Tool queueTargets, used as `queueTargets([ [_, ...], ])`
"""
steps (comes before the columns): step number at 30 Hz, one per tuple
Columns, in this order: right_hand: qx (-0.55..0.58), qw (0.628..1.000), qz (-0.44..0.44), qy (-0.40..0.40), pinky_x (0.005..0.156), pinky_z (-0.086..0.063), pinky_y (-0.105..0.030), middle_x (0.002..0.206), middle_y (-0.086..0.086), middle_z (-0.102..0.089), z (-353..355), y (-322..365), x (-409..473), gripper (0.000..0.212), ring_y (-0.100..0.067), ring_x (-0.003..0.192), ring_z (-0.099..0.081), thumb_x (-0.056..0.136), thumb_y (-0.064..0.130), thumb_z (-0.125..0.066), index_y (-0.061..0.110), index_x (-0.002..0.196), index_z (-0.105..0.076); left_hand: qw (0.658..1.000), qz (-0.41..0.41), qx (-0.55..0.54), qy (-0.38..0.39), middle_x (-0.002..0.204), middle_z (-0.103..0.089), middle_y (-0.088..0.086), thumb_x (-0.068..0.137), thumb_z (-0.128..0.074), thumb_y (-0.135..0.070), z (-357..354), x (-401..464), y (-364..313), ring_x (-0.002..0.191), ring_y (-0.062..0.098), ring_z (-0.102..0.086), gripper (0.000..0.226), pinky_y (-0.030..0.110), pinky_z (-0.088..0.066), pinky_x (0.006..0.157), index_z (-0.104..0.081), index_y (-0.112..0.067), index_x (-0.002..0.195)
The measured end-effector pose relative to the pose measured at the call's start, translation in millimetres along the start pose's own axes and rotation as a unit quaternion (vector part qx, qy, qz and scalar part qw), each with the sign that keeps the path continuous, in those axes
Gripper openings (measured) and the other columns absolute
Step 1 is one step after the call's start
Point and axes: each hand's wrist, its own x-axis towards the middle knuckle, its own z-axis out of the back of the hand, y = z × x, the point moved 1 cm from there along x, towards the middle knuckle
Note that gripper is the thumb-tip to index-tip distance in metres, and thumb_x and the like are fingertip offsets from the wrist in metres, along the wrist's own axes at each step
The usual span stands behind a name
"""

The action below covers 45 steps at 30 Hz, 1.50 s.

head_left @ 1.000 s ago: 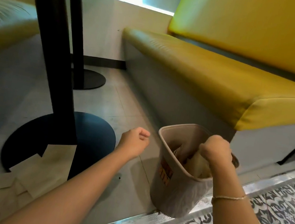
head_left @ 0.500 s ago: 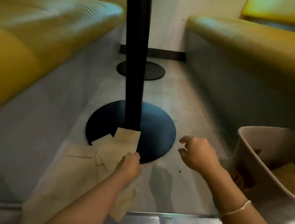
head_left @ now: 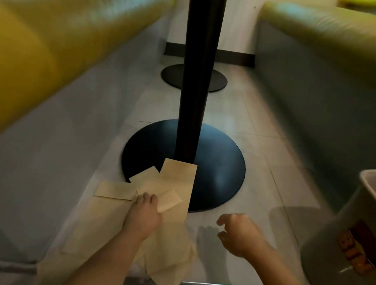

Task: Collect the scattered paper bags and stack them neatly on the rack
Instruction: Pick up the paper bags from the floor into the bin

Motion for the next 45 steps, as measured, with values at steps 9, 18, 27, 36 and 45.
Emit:
queueTargets([
  [9, 0.101, 0.989, -0.007, -0.104, 0.099, -0.043, -0.033, 0.141, -0.007, -0.038, 11.8, 8.5, 11.7, 0.065, -0.025, 0.125, -0.045, 0.092, 0.021, -0.054, 0.022, 0.148, -0.020, 0.951, -0.079, -0.244, -0.171, 0.074, -0.051, 0.002, 0.095, -0.042, -0.026, 65.7, 1.4, -40.3, 0.068, 0.016, -0.046, 0.024, 0.028, -0.032, 0.059, -0.054, -0.014, 0.078],
  [18, 0.624, 0.752, -0.183, -0.110, 0.091, -0.044, -0.042, 0.120, 0.000, -0.056, 29.7, -33.0, 10.0, 0.076, -0.022, 0.103, -0.055, 0.074, 0.043, -0.074, 0.015, 0.135, -0.037, 0.571, 0.046, -0.818, 0.048, 0.083, -0.060, 0.002, 0.093, -0.040, -0.010, 109.8, -5.9, -101.2, 0.078, 0.014, -0.056, 0.021, 0.025, -0.051, 0.061, -0.059, -0.014, 0.085],
  [27, 0.524, 0.807, -0.231, -0.143, 0.075, -0.050, -0.038, 0.123, -0.016, -0.053, 30.6, -55.4, 1.2, 0.045, -0.032, 0.099, -0.055, 0.093, 0.008, -0.055, 0.005, 0.136, -0.043, 0.970, 0.032, -0.241, 0.004, 0.139, -0.041, 0.004, 0.087, -0.057, -0.035, 36.5, 13.6, -46.6, 0.127, 0.024, -0.038, 0.059, 0.036, -0.037, 0.102, -0.036, -0.018, 0.139],
  [36, 0.454, 0.848, -0.225, -0.158, 0.070, -0.051, -0.035, 0.110, -0.009, -0.054, 27.4, -59.9, 2.3, 0.042, -0.027, 0.091, -0.055, 0.092, 0.010, -0.056, 0.006, 0.133, -0.047, 0.991, 0.062, -0.113, 0.030, 0.137, -0.037, 0.008, 0.080, -0.062, -0.050, 14.3, 24.2, 3.6, 0.127, 0.026, -0.034, 0.072, 0.035, -0.034, 0.103, -0.036, -0.015, 0.137],
  [45, 0.390, 0.876, -0.214, -0.185, 0.064, -0.052, -0.029, 0.114, -0.012, -0.055, 54.6, -55.7, -12.8, 0.040, -0.021, 0.079, -0.058, 0.093, 0.013, -0.054, 0.006, 0.132, -0.048, 0.991, 0.069, -0.112, 0.026, 0.117, -0.054, 0.003, 0.079, -0.063, -0.040, 36.5, 23.0, -11.9, 0.111, 0.024, -0.040, 0.039, 0.032, -0.036, 0.092, -0.060, -0.024, 0.114],
])
